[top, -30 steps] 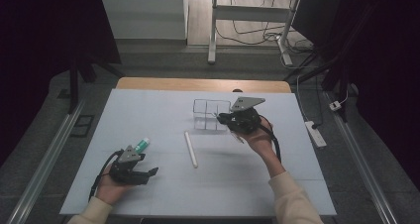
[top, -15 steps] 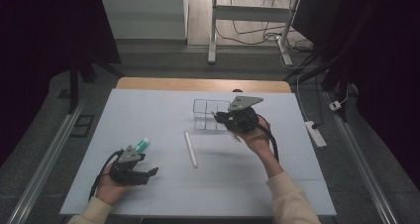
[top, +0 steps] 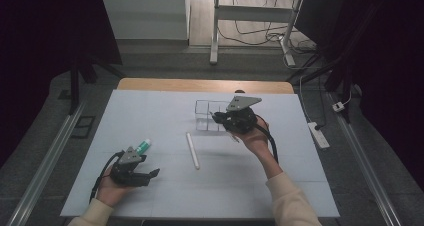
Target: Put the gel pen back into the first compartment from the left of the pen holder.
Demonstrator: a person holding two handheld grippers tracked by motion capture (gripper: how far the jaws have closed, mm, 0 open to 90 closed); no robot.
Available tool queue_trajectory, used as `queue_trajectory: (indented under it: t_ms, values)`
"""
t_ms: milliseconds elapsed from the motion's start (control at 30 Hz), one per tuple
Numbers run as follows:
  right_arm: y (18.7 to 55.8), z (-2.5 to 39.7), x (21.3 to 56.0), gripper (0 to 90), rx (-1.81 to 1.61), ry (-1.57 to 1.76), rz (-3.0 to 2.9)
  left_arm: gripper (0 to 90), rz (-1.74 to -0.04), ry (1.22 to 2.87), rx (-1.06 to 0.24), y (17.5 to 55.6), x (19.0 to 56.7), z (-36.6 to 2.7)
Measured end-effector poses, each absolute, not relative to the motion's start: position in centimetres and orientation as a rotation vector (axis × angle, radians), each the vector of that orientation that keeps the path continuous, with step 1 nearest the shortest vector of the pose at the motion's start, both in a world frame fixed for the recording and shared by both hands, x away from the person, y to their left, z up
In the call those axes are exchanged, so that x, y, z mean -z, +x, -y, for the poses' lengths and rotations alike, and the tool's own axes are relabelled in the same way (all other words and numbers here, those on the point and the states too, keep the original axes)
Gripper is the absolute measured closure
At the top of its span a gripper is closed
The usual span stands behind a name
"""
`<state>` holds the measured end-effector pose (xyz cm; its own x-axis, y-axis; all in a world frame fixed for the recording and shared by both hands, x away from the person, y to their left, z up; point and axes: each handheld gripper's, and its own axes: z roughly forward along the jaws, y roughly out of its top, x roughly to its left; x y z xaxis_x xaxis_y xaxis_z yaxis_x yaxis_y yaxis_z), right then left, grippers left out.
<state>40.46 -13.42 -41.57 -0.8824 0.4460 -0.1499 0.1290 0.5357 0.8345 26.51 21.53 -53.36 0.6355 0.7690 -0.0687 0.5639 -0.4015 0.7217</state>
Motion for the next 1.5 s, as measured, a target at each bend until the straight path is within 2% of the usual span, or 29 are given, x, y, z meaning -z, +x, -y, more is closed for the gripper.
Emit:
queue_trajectory:
  t_ms: [1500]
  values:
    - [43.1, 10.0, 42.0, 79.9, -1.357, 0.525, -2.397, 25.6, -1.035, 2.109, -0.352, 26.5, 53.3, -21.7]
